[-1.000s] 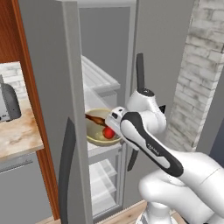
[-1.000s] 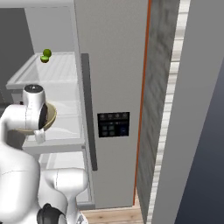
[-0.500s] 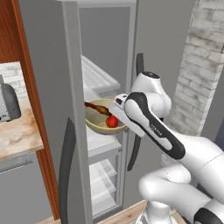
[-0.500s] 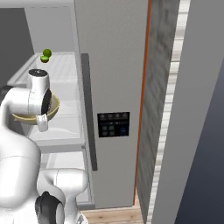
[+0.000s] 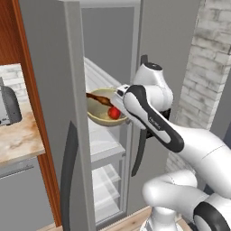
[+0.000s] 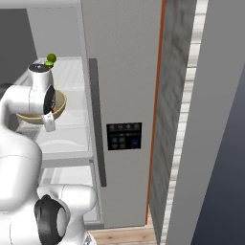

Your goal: Pick the chicken drumstick and tomato from their plates and place them in the bowl. Then put the bowl in the fridge.

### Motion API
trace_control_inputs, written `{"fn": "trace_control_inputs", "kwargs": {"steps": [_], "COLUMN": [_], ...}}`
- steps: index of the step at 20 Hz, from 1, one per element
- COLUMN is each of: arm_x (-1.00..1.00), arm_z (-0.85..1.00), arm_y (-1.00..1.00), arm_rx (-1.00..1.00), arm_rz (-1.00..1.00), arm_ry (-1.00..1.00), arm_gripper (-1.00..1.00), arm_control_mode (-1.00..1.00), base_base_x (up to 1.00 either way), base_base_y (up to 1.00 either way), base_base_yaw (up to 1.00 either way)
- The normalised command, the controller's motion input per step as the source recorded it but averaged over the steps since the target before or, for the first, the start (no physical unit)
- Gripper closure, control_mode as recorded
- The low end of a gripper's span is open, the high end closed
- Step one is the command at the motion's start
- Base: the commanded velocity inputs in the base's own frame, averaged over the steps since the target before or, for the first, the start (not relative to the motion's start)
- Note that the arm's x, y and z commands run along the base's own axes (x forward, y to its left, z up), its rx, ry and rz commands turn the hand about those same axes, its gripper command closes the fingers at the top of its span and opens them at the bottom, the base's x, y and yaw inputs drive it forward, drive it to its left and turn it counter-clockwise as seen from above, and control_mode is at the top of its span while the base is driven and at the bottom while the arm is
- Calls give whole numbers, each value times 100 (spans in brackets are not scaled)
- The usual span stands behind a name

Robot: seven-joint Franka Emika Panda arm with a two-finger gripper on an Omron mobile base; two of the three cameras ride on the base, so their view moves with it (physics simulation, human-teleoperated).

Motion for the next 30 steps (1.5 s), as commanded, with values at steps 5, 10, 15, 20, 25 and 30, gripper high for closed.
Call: {"fn": "trace_control_inputs", "kwargs": {"steps": [5,10,15,20,25,30], "arm_x": [27,47,56,44,42,38], "arm_z": [26,24,25,35,33,12], "arm_y": [0,0,2,11,27,27], "arm_rx": [0,0,0,0,-4,-4], "arm_rz": [0,0,0,0,0,0], "arm_ry": [-22,-7,0,0,0,4], "arm_gripper": [100,100,100,100,100,100], "arm_control_mode": [-100,-100,-100,-100,-100,-100], "base_base_x": [0,0,0,0,0,0], "base_base_y": [0,0,0,0,0,0], "base_base_yaw": [0,0,0,0,0,0]}}
